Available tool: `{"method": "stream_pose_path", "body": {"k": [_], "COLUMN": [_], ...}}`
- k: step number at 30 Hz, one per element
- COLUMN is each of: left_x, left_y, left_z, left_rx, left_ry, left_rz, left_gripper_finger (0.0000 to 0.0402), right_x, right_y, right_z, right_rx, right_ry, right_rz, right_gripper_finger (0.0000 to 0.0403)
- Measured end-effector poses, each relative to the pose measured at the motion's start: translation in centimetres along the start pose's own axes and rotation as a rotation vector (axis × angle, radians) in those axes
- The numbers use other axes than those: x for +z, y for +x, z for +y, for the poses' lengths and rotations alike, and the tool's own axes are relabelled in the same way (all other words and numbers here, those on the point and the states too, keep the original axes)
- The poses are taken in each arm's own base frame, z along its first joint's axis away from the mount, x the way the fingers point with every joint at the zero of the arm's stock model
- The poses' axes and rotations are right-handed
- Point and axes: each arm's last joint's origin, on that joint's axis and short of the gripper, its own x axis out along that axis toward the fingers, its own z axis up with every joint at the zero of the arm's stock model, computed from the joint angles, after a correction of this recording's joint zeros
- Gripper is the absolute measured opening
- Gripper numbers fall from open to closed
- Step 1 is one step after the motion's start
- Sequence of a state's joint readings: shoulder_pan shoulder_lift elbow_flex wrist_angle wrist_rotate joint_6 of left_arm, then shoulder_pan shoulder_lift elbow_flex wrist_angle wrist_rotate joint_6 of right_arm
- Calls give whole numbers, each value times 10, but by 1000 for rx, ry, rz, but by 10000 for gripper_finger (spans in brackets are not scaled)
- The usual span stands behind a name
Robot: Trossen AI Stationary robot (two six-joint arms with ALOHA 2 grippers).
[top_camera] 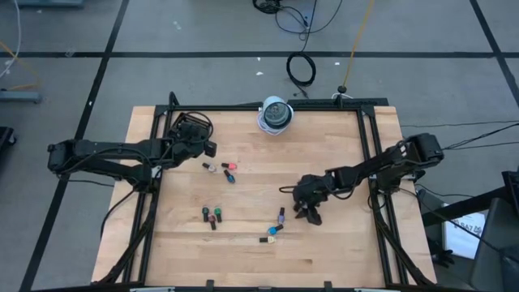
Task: Pick & Place Nail Polish
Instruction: Put the steel blue nail polish bottle into the black basket
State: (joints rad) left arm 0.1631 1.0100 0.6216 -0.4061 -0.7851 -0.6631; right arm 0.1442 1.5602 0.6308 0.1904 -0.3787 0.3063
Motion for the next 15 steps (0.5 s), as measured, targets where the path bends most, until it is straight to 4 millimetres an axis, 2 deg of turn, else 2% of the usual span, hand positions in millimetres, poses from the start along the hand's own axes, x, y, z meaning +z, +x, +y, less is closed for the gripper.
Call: {"method": "stream_pose_path", "body": {"k": [4, 10, 15], "left_x": [0, 0, 0], "left_y": [0, 0, 0], "left_z": [0, 0, 0], "left_rx": [0, 0, 0], "left_ry": [0, 1, 2], "left_rz": [0, 1, 2], "left_gripper_finger": [179, 179, 179], "right_x": [-6, -8, -11], "right_y": [-4, -18, -34], "right_z": [6, 18, 28], "right_rx": [73, 79, -106], "right_ry": [75, 98, 95], "right_rz": [80, 110, 65], "right_gripper_finger": [155, 155, 155]}}
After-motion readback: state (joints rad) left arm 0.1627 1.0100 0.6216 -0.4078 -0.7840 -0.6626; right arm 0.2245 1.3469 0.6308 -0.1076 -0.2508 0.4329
